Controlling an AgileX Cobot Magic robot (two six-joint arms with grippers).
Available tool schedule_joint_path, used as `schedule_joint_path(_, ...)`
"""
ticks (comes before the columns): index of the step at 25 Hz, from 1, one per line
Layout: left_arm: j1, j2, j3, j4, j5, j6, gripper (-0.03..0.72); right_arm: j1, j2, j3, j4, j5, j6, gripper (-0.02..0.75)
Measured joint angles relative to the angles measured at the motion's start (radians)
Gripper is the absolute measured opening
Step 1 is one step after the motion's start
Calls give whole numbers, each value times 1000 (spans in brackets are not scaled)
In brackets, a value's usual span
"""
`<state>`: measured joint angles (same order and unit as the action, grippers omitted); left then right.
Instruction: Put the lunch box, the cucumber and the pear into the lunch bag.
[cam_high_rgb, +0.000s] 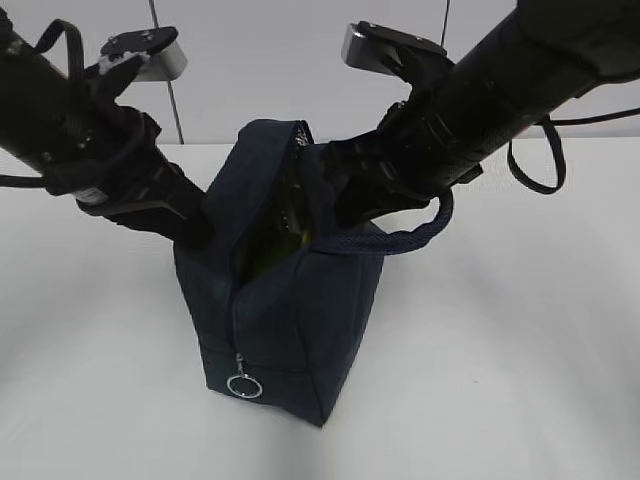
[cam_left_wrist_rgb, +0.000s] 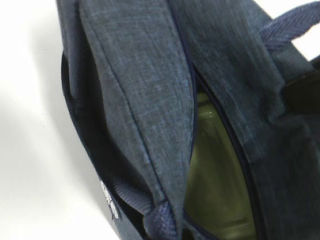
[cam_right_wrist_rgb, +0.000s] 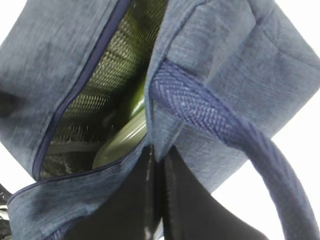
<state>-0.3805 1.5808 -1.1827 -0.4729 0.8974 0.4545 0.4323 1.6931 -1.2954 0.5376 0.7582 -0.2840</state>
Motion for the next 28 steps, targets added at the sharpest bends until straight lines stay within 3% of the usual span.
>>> schedule_joint_path(2,0,1,-2,-2,0,-2,11,0,0,2,0,2,0,39)
schedule_joint_path(8,0,1,-6,-16,8,-2,134,0,-5,2,4,2,-11,426)
schedule_joint_path(10,-1,-2,-6,-17,6,-2,187,0,-8,-2,7,2,-25,493)
schedule_joint_path(15,-1,-46,-6,-17,-11,-2,301,0,-51,-8,8,2,-53,525)
schedule_joint_path(23,-1,-162,-5,-17,-62,16,319,41,-260,62,17,-16,-125,528)
schedule_joint_path(28,-1,-224,60,-19,-140,21,319,111,-412,279,88,-207,-210,528)
